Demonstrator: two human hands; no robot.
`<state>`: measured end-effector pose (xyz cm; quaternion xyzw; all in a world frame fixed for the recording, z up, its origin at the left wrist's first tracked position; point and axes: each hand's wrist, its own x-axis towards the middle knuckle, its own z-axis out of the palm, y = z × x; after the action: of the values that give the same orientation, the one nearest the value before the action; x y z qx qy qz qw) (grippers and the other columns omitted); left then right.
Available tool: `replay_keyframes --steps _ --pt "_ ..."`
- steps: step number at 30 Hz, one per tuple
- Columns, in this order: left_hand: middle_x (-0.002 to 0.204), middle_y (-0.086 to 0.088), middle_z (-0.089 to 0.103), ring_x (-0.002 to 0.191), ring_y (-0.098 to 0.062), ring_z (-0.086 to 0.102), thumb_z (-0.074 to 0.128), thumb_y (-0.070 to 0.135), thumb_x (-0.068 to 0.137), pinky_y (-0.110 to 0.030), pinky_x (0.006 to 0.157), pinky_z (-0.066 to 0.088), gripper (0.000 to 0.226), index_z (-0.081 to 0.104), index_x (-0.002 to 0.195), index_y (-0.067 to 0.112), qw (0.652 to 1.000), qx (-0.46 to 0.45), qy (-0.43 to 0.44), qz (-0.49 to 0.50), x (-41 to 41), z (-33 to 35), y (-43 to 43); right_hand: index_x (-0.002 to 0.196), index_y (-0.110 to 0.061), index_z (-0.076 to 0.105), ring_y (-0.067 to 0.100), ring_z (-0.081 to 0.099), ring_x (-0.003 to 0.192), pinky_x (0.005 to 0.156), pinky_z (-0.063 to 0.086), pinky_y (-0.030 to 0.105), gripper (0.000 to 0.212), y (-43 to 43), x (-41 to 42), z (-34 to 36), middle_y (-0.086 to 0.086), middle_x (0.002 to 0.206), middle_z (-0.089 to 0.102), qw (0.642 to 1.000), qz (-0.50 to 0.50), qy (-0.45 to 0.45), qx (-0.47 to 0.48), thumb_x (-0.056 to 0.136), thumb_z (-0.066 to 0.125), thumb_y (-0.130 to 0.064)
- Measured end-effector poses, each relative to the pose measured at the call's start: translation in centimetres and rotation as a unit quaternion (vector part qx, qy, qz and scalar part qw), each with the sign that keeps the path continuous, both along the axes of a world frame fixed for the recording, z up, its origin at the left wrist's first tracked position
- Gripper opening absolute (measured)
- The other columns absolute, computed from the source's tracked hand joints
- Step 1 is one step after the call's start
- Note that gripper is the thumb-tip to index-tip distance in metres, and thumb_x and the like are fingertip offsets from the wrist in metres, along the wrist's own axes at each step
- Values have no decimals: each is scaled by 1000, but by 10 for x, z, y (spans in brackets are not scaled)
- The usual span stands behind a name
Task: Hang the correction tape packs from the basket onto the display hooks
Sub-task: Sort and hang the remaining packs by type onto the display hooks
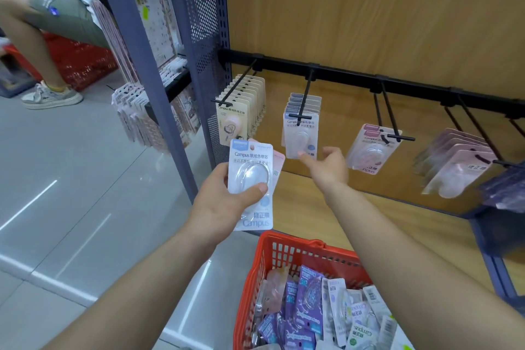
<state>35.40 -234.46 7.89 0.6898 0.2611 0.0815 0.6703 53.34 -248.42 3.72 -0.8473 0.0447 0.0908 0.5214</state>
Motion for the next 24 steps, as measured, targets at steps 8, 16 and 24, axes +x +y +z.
replay_keyframes --steps 8,16,24 --pt "110 5 77 97 -12 75 89 12 75 -34 76 62 54 62 121 20 999 -1 -15 -51 7 6 -28 110 -11 65 19 73 80 66 58 32 18 -59 -108 54 8 97 78 960 190 74 194 102 60 -27" --pt "111 3 77 96 -16 76 85 28 78 -34 72 62 54 60 125 19 996 -14 -36 -85 8 19 -69 94 -11 59 21 73 73 57 57 33 13 -91 -104 63 11 90 75 953 146 95 247 93 72 -13" --pt "108 0 77 99 -25 75 79 14 86 -47 87 61 39 64 121 21 999 49 -20 11 3 14 -27 98 -13 56 20 77 77 62 61 39 13 -92 -71 47 4 92 80 971 60 52 223 97 69 -15"
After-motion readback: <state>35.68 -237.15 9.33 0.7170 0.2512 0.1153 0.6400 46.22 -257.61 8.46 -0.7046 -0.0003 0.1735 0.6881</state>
